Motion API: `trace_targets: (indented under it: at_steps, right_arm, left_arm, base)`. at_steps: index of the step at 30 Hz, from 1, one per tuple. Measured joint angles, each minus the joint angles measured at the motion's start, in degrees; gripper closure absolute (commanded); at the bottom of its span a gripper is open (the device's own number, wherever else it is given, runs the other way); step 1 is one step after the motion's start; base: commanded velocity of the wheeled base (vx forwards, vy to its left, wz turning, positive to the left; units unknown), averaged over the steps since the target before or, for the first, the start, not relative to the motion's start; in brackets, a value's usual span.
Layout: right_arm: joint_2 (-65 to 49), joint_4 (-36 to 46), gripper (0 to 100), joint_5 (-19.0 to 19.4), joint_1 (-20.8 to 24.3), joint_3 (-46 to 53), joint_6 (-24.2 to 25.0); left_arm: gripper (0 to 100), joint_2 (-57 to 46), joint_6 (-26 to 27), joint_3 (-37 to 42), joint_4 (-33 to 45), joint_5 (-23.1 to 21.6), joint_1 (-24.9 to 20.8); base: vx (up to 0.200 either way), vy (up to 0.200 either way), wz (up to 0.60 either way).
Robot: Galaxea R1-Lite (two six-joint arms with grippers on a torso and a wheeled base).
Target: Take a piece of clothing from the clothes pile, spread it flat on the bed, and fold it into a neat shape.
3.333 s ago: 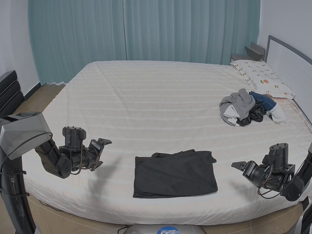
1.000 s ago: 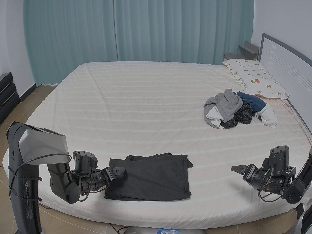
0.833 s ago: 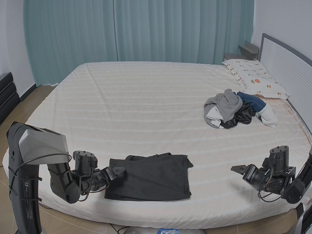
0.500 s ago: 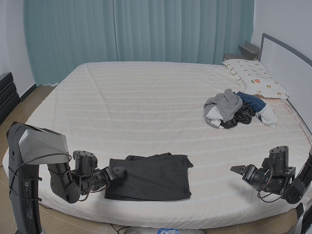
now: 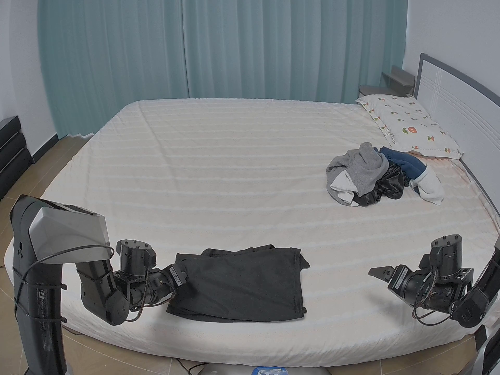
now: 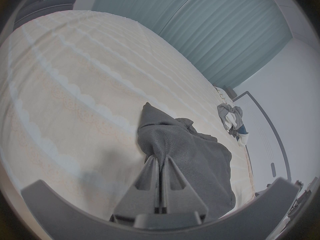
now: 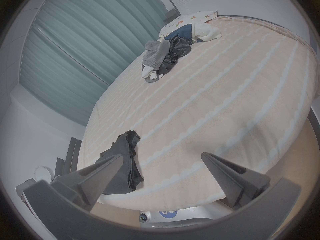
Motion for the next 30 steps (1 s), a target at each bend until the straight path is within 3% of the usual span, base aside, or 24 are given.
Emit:
trace_targets:
  at_steps: [24, 30]
  right_arm:
    - [-0.1, 0.0, 0, 0.0, 0.1, 0.2, 0.0]
    - [-0.1, 0.0, 0, 0.1, 0.0, 0.2, 0.0]
  left_arm:
    - [100, -1.5, -3.3, 0.7, -0.1, 0.0, 0.8]
    - [100, -1.9, -4.1, 0.9, -0.1, 0.0, 0.8]
  base:
    - [0.000, 0.000, 0.00]
    - [0.000, 0.200, 0.00]
